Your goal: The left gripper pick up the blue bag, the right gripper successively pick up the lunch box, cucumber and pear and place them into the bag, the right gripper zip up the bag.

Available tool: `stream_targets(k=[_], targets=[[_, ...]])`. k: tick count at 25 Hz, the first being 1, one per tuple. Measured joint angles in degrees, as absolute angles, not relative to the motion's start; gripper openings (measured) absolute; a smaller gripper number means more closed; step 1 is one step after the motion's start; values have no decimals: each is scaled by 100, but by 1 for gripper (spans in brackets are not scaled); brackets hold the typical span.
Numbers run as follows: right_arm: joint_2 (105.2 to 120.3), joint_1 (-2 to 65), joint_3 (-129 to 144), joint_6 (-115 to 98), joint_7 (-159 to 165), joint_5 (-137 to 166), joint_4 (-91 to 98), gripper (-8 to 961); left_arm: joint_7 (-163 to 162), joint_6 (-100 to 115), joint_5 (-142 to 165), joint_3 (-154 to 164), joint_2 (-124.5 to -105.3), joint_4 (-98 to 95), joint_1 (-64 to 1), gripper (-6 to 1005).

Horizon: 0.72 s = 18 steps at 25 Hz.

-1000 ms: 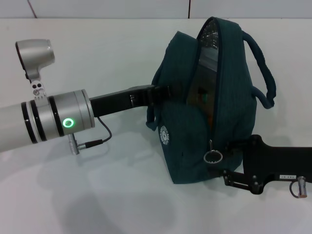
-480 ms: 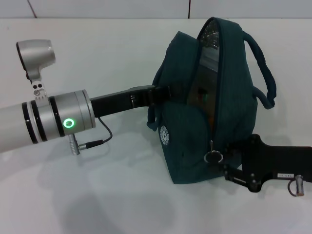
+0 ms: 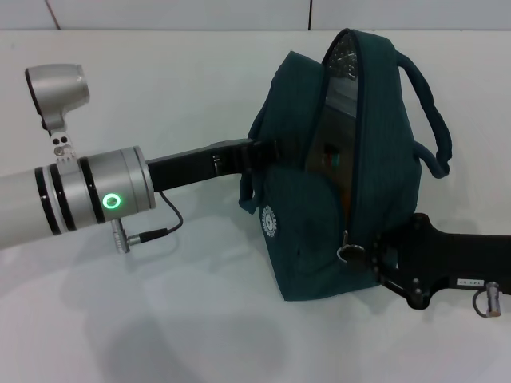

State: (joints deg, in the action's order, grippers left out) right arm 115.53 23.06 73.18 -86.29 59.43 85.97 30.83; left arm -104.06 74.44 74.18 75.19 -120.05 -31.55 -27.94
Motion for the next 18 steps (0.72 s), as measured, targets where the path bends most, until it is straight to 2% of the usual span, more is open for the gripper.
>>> stream_targets(k=[9,13,18], targets=[[11492,2035,7304,-9097,5933,8609,3506,9,-10406,7451,7417,7514,-11990,-3155,-2725,31],[11489,1727,7194,-9203,5944,8595,3972,9,-10403,7458,7417,7503,-11988,-3157,-2711,54],[11503,1736,6979,-9373,5949,8574,4064,9,-10137,7476,7430,7513,-11976,-3164,-2735,117]])
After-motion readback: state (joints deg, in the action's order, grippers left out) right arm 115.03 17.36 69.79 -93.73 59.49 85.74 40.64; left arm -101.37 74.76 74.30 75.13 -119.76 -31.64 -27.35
